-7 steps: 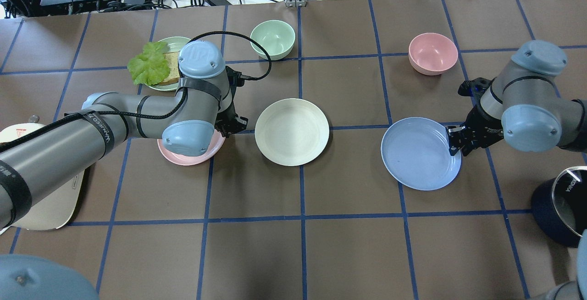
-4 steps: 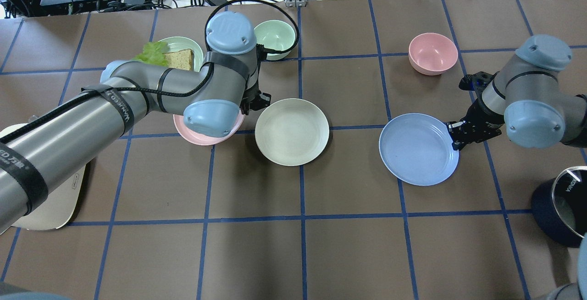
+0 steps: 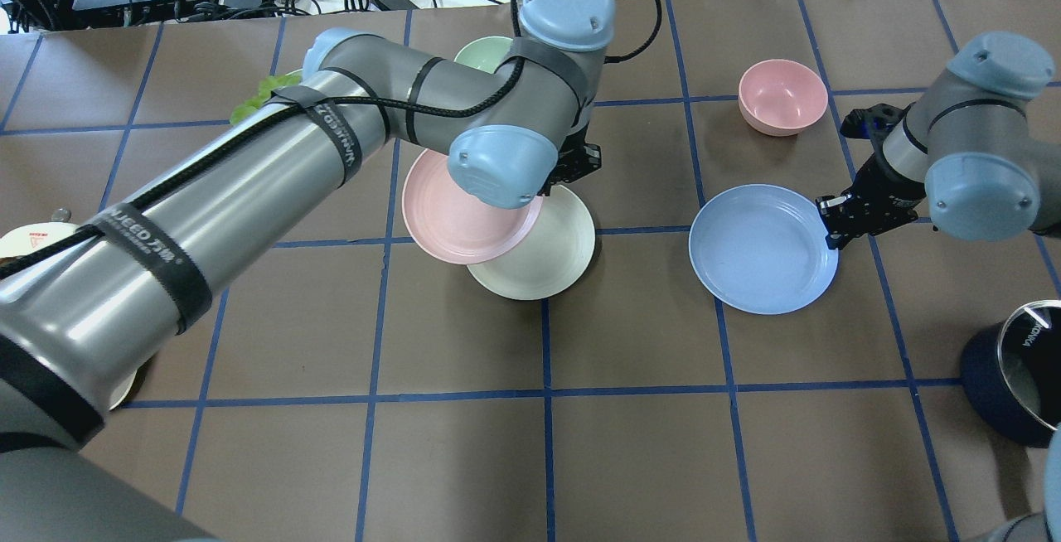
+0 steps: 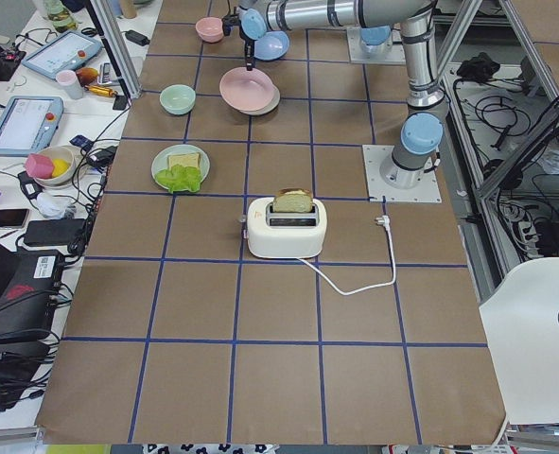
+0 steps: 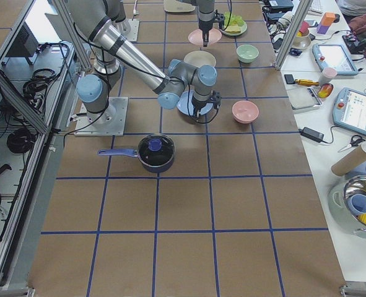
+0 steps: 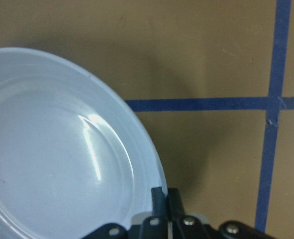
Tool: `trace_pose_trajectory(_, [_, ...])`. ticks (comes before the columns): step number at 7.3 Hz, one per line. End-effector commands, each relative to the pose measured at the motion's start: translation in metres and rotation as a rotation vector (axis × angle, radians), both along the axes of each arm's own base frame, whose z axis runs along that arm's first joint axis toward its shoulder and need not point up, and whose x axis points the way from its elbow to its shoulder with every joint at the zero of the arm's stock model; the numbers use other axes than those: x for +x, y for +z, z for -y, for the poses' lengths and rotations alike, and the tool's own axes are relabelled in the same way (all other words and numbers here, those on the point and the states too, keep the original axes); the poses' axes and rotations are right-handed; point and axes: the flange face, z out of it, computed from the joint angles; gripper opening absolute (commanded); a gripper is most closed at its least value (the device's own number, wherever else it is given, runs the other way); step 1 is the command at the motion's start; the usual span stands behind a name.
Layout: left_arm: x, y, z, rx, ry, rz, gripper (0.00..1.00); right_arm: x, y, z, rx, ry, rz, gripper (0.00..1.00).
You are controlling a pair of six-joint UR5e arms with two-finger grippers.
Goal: Stack three plates with pink and blue
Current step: 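Lift pink plate with left gripper onto cream plate while right gripper grasps blue plate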
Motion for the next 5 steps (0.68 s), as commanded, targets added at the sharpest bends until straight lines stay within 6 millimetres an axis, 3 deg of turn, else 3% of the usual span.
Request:
trace_pose_trajectory(1, [-0.033,-0.035,-0.011,0.045,-0.019,0.019,0.0,-0.007,0.027,0.022,0.004,-0.004,0.0,0.0])
trace_pose_trajectory(2, [-0.048,-0.044,-0.022,0.053,-0.045,0.024,0.0,-0.005,0.029,0.025,0.0,-0.021,-0.003,0.0])
trace_pose_trajectory(4, [-0.054,-0.061,-0.019,0.043,-0.05,0.03,0.0,-0.005,0.032,0.03,-0.004,-0.031,-0.01,0.0])
trace_pose_trajectory(5, [-0.054,-0.067,-0.018,0.04,-0.067,0.03,0.99,-0.006,0.034,0.032,-0.006,-0.032,-0.016,0.0])
